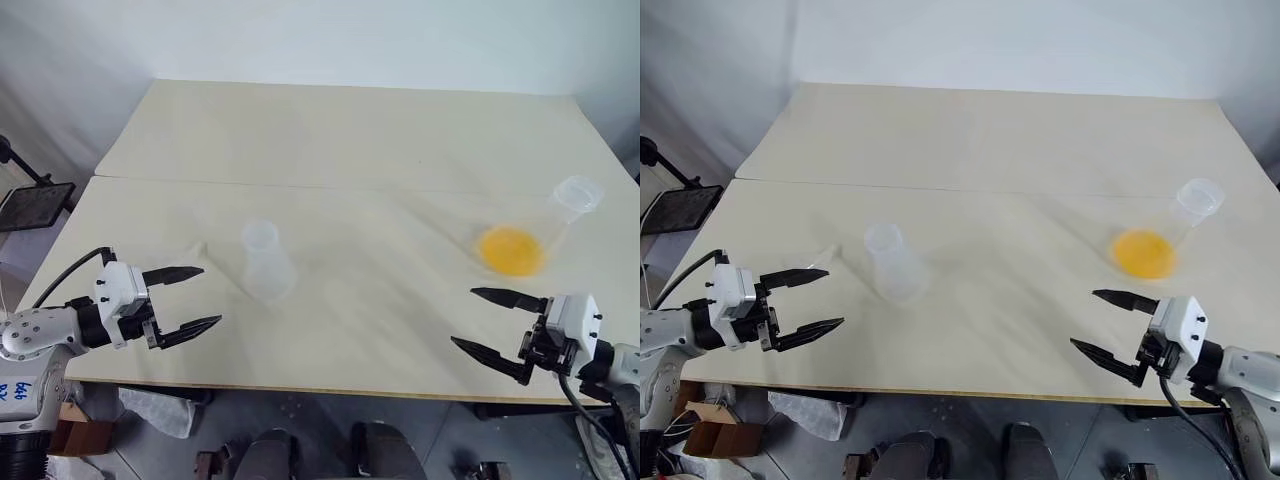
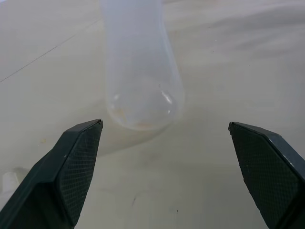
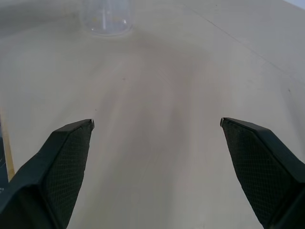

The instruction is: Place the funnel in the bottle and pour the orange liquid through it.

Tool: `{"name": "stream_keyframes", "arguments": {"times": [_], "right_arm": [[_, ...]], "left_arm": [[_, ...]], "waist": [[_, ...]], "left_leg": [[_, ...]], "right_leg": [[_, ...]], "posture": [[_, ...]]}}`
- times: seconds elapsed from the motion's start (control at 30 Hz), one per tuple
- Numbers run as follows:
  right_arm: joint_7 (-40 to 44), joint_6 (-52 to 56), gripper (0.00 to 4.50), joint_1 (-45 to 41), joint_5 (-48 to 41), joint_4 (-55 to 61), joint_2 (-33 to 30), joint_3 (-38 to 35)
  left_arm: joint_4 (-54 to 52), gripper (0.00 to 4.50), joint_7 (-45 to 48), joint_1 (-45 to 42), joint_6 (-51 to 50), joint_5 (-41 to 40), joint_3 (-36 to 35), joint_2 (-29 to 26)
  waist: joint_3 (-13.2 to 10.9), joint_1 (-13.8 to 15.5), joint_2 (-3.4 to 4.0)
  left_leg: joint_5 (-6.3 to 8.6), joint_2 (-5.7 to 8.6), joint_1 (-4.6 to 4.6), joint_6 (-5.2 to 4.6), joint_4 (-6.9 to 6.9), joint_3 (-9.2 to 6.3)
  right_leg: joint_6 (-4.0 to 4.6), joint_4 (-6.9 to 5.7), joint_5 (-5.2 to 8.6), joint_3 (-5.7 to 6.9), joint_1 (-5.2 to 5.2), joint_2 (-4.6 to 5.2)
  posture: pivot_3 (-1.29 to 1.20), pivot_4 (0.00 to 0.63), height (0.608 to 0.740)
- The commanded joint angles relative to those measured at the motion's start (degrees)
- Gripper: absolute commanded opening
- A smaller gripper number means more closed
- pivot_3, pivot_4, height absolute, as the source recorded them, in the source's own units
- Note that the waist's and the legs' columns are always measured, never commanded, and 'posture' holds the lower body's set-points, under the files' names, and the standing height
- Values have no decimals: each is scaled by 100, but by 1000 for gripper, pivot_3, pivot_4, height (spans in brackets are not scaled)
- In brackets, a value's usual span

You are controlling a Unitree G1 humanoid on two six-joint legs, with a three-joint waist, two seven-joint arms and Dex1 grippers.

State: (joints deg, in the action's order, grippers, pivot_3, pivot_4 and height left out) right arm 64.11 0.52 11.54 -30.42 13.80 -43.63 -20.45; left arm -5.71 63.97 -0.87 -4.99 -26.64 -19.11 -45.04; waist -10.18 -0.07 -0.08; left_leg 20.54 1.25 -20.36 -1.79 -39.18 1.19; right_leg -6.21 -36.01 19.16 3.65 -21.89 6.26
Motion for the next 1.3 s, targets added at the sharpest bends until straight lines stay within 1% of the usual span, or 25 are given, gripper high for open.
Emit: {"name": "stream_keyframes", "arguments": {"times": [0.03, 0.1, 0.17, 0.4, 0.63, 0.87, 1.0, 1.13, 1.23, 1.3], "right_arm": [[42, -130, 4458, -46, -3, 13, -38, -137], [45, -144, 4458, -49, -3, 2, -39, -133], [56, -157, 4458, -51, 4, -13, -44, -130], [34, -146, 4458, -98, 2, -30, -41, -149], [122, -170, 4458, -208, -12, -119, -18, -62], [172, -91, 4458, -693, -86, -120, 146, 329], [-90, 205, 4458, -1144, -299, 175, 336, 568], [-291, 519, 4458, -1383, -481, 655, 525, 879], [-375, 618, 4458, -1501, -491, 776, 588, 1001], [-393, 652, 4458, -1527, -493, 774, 584, 1002]], "left_arm": [[-83, 4500, 21, 58, 48, -28, -46, -54], [-96, 4500, -37, 48, 66, -67, -100, -8], [-121, 4500, -63, 15, -142, -250, -127, 22], [-107, 4500, 94, 123, -120, -244, -123, -51], [-140, 4500, -23, 192, -178, -233, -179, -11], [-351, 4500, -415, 738, -229, -338, -599, 219], [-213, 4500, -703, 1217, -245, -419, -1079, 450], [69, 4500, -727, 1825, 61, -331, -1494, 715], [385, 4500, -716, 1978, 309, -269, -1646, 802], [393, 4500, -673, 1979, 346, -311, -1629, 795]], "waist": [[0, 0, 0], [0, -1, 1], [0, 1, 1], [0, 0, 1], [0, 0, 1], [-1, -24, 3], [-3, -20, 6], [-4, -12, 7], [-4, 7, 6], [-4, 40, 6]], "left_leg": [[0, 0, 4, 0, 2, -3], [2, -1, 17, 2, 4, -11], [2, -1, 16, 2, 4, -14], [2, 0, 16, 2, 4, -21], [2, 0, 16, 2, 4, -22], [2, -2, 16, 3, 6, -26], [3, -2, 16, 4, 6, -26], [5, -2, 14, 6, 8, -34], [7, -2, 12, 4, 8, -38], [7, 2, 11, 1, 8, -41]], "right_leg": [[0, 6, 0, 2, 9, 0], [0, 12, 0, 7, 27, 0], [0, 14, 0, 7, 29, 0], [0, 15, 0, 12, 32, 1], [0, 17, 0, 12, 33, 1], [1, 18, 1, 15, 33, 2], [1, 21, 1, 15, 33, 2], [2, 23, 1, 20, 33, 3], [3, 29, 1, 23, 36, 4], [3, 35, 2, 23, 39, 7]], "posture": [[0, 150, 740], [0, 150, 740], [0, 150, 740], [0, 150, 740], [0, 150, 740], [0, 150, 740], [0, 150, 740], [0, 150, 740], [0, 150, 740], [0, 150, 740]]}}
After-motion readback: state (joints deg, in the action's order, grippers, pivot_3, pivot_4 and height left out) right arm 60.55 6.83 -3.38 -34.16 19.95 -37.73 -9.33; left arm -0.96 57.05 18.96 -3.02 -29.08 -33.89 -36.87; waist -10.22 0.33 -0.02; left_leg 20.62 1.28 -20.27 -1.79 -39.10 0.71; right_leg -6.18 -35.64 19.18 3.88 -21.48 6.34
